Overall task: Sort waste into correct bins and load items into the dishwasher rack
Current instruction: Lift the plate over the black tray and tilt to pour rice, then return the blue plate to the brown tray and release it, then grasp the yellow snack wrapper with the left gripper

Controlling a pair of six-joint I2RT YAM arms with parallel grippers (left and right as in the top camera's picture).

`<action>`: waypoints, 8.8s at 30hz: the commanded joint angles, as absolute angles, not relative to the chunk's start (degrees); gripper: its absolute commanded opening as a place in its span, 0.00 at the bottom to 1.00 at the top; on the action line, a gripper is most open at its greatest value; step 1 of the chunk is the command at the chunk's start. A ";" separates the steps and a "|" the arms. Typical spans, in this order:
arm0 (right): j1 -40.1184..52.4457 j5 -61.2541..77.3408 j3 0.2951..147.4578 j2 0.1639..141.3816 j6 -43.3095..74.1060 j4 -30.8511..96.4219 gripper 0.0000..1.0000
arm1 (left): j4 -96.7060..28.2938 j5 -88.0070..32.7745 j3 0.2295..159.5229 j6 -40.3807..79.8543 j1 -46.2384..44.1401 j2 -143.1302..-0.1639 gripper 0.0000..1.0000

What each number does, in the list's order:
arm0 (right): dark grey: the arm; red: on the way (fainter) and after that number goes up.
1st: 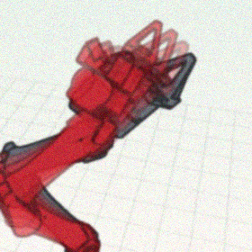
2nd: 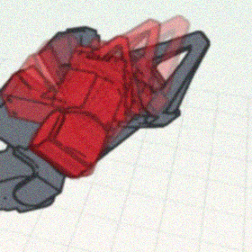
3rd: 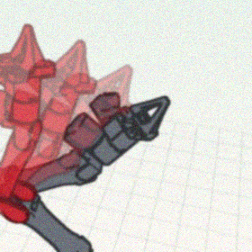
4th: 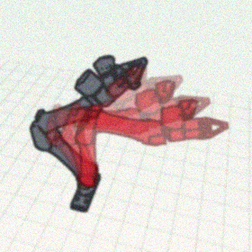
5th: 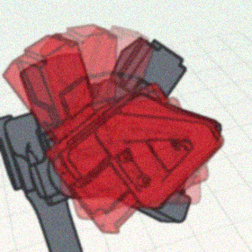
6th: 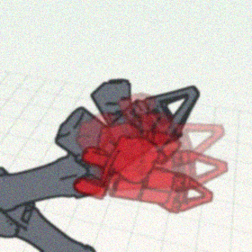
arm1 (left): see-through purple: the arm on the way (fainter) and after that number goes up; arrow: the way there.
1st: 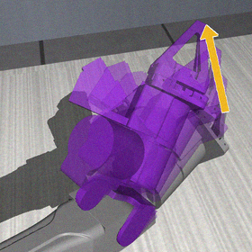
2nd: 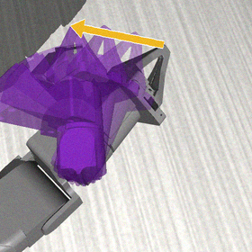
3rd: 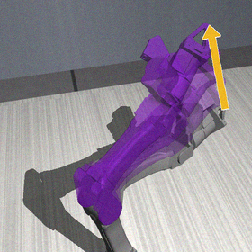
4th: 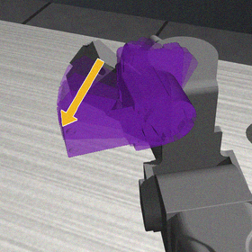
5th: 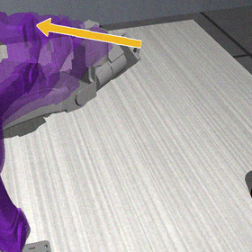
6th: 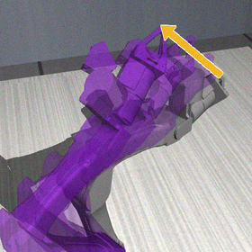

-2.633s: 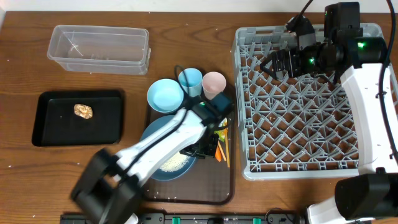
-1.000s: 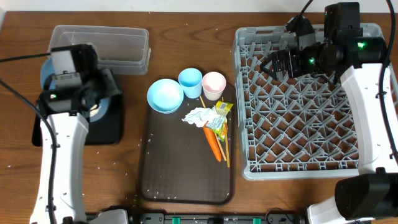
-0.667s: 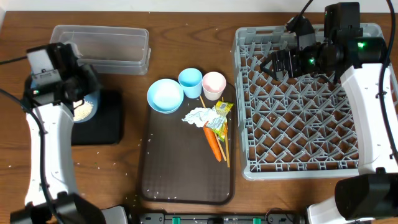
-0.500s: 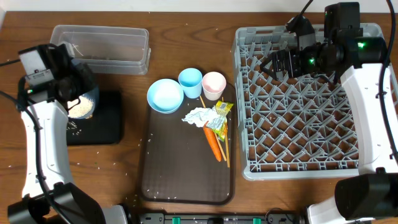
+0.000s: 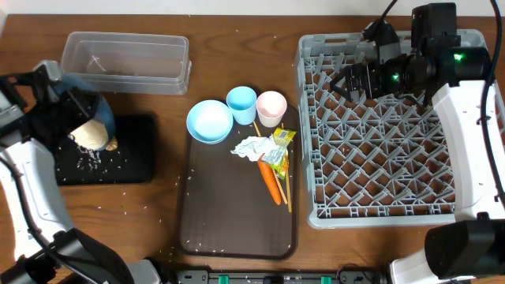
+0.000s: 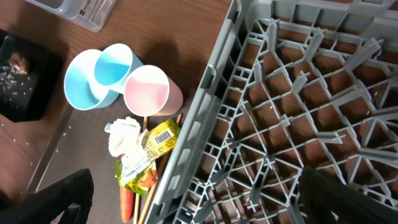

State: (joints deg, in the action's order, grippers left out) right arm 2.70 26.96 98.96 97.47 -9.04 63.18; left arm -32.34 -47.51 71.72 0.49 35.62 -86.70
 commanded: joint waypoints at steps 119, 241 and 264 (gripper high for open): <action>3.07 27.18 100.27 96.86 -8.19 64.14 0.99 | -32.67 -79.44 71.46 11.88 56.88 -86.80 0.06; 3.07 20.78 98.39 96.88 -9.52 64.51 0.99 | -38.79 -3.29 71.48 -6.87 -40.84 -104.49 0.84; 3.07 20.75 98.06 96.88 -9.50 64.10 0.99 | -31.79 -0.91 71.64 -12.45 -39.33 -108.14 0.61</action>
